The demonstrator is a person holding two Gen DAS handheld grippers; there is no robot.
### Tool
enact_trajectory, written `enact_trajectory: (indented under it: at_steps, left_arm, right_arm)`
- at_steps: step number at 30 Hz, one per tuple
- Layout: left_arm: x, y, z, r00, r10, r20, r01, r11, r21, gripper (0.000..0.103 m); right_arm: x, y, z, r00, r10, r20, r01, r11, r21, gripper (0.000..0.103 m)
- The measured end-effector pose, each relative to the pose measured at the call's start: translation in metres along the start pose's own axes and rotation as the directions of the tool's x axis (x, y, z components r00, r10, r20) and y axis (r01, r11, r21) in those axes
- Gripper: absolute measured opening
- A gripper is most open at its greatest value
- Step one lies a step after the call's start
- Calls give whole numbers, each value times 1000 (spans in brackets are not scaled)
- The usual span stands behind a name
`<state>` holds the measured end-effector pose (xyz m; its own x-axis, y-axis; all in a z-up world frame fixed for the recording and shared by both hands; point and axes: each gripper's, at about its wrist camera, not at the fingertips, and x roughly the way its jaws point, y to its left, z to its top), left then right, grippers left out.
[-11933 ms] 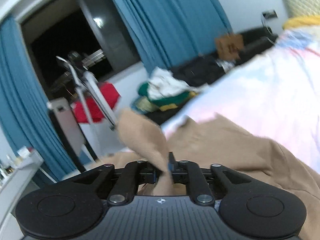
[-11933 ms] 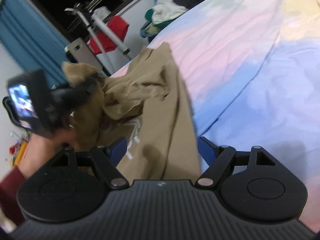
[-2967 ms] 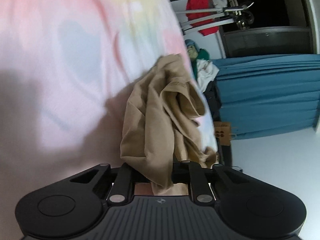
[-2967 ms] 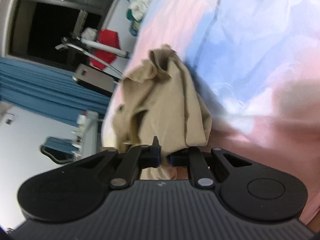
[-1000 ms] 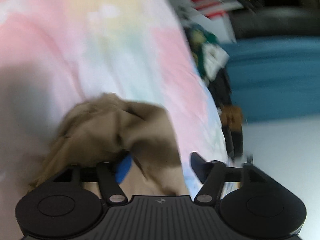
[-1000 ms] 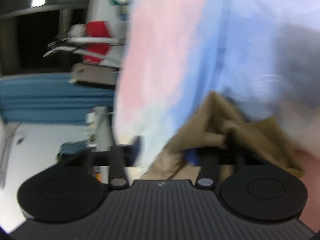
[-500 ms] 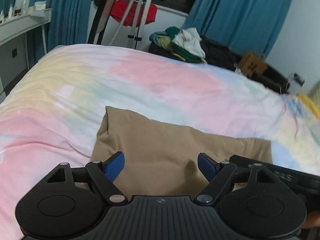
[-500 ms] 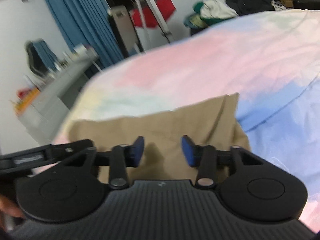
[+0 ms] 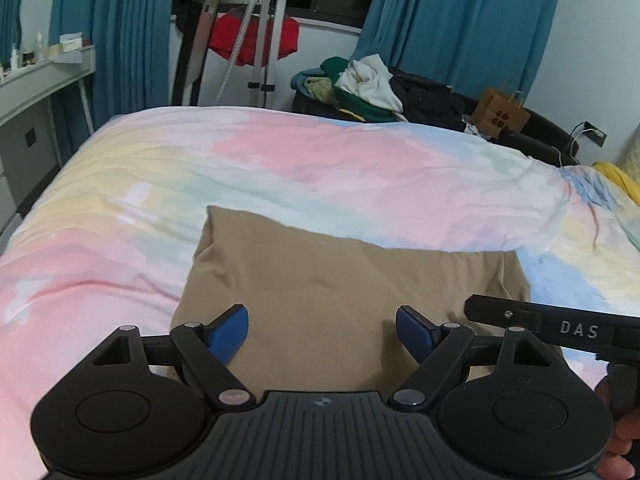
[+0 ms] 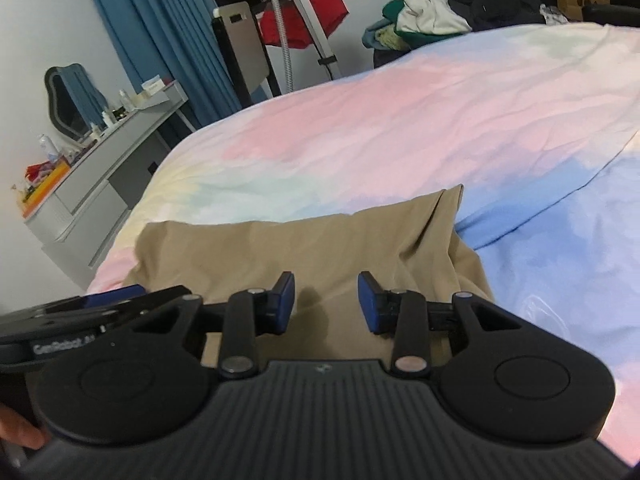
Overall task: Fold clothes
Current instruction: 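Lay the folded bundle on the bedspread and open both grippers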
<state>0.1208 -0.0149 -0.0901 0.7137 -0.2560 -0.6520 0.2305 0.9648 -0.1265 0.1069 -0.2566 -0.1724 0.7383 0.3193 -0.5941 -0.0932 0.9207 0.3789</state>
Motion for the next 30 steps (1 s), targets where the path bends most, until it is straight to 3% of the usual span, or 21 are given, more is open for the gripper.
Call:
enact_trajectory:
  at_steps: [7,15,23,26,30]
  left_arm:
    - [-19,-6,-13,1000,11,-13,-11,1000,6,82]
    - [2,-4,-19,998,30,-53,-30,1000,6,84]
    - [-3,-3,-18,999,21,-43,-21,1000,-9,85]
    - [-23,5,-17,995,-103,6,103,981,-163,87]
    - [-51,17,-27,969,-230,92,248,905,-345,102]
  right_arm:
    - [-26,19,-11,1000,-9,6,9,997,-82,39]
    - [4,9,-18,998,-16,-67,12,998,-57,36]
    - [7,8,-20,997,-7,-77,3,999,-44,37]
    - [3,6,-19,997,2,-73,-4,1000,-21,37]
    - [-6,-2,-16,998,18,-64,-15,999,49,37]
